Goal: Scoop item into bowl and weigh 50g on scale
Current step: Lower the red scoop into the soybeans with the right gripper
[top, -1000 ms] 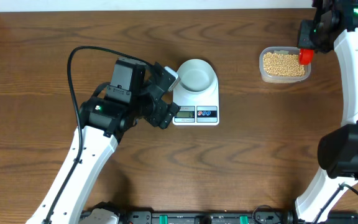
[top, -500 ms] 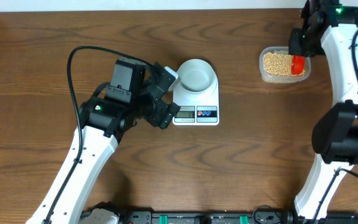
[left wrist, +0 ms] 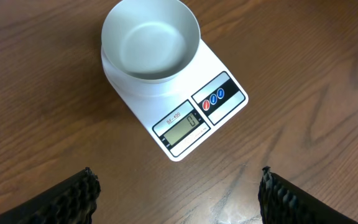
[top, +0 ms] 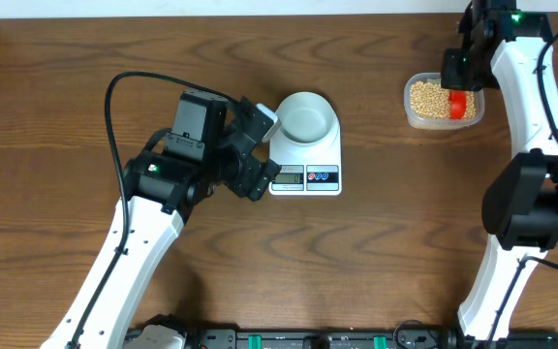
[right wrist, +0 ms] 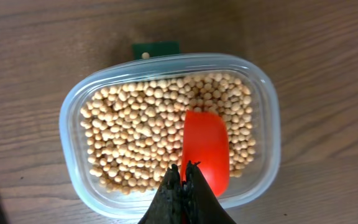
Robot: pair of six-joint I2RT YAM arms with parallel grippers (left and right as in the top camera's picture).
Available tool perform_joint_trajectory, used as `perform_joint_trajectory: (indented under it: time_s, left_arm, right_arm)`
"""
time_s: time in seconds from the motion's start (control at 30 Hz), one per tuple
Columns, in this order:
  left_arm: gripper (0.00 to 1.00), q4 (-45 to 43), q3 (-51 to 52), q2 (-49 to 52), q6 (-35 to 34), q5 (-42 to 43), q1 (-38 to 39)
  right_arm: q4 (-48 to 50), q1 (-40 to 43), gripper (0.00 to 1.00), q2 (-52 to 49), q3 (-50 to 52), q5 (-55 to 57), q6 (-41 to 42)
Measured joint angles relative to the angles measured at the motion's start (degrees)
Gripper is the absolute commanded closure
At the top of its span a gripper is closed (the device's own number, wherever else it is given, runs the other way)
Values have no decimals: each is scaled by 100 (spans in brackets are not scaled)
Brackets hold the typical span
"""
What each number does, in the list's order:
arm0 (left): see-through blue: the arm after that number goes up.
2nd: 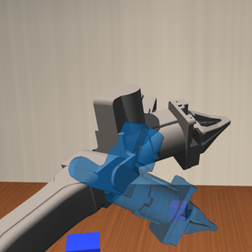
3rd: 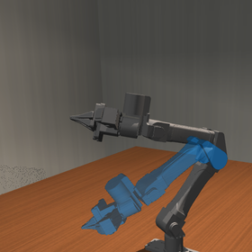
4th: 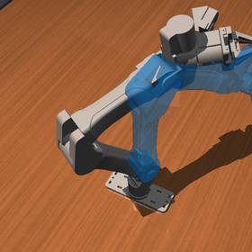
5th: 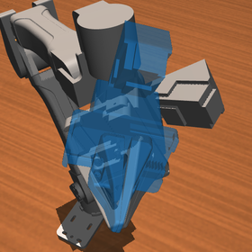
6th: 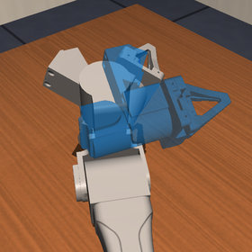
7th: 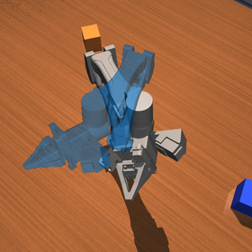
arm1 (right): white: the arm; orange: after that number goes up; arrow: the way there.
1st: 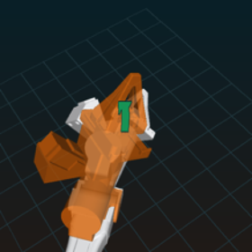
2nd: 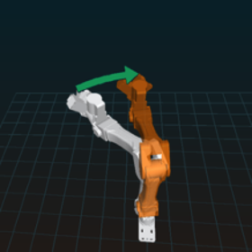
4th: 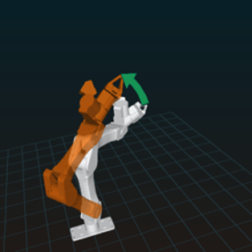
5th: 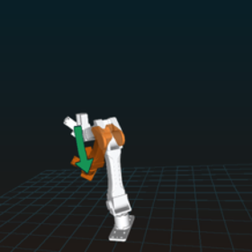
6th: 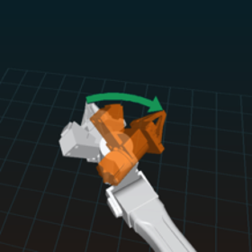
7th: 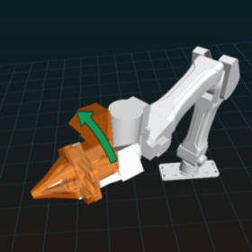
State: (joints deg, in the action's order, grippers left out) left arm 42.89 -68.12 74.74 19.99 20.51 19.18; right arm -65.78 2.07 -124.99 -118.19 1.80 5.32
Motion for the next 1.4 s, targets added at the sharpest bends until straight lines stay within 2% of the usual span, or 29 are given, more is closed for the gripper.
perform_joint_trajectory:
  time_s: [0.47, 0.83, 1.4]
  left_arm:
    - [16, 0, 0, 0, -2, 0, 0]
    - [16, 0, 0, 0, -2, 0, 0]
    - [16, -2, 0, 0, -2, 0, 0]
  right_arm:
    - [-31, 105, 99, -28, 0, -1117, -85]
    - [-37, 420, 99, -79, 0, -1497, -87]
    - [210, 1381, 99, -122, 365, -3163, -90]
